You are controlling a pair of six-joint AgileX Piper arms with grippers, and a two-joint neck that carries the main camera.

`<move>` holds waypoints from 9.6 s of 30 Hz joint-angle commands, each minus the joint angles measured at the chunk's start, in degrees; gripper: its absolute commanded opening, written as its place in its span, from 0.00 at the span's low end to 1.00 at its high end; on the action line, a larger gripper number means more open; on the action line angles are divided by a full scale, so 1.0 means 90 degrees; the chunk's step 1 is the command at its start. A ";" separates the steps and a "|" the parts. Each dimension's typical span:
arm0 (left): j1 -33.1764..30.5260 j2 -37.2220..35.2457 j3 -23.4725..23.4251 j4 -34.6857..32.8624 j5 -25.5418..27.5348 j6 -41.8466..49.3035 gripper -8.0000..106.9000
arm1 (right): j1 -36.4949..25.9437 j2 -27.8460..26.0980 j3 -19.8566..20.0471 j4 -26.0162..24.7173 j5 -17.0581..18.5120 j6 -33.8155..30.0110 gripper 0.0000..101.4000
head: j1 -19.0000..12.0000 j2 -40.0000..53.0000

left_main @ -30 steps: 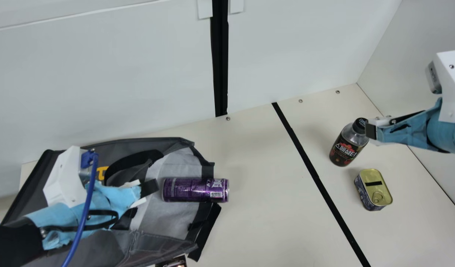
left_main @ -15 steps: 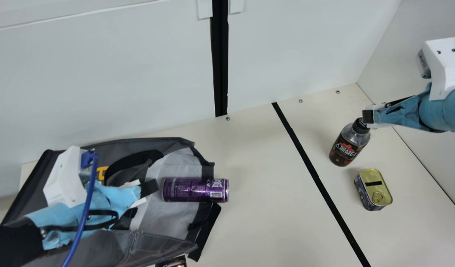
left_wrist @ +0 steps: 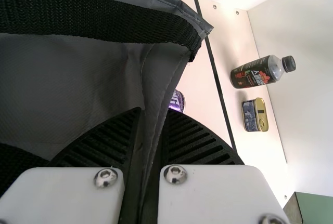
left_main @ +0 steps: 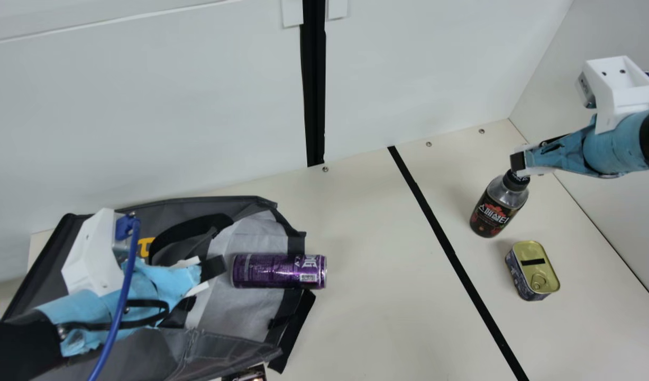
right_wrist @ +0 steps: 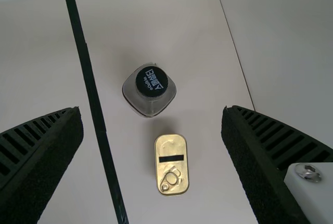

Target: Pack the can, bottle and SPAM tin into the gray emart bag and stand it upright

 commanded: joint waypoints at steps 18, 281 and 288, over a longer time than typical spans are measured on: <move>0.0000 0.0000 0.0000 0.0000 0.0000 0.0000 0.00 | -0.0197 0.0801 -0.0133 0.0184 0.0011 -0.0328 0.94 | -0.0144 -0.0005; 0.0000 0.0000 0.0000 0.0000 0.0000 0.0000 0.00 | 0.4737 0.1008 0.1307 0.5150 0.0011 -0.2782 0.00 | -0.0144 -0.0005; 0.0000 0.0000 0.0000 0.0000 0.0000 0.0000 0.00 | 0.4787 0.1152 0.1289 0.5202 0.0011 -0.2725 0.00 | -0.0144 -0.0005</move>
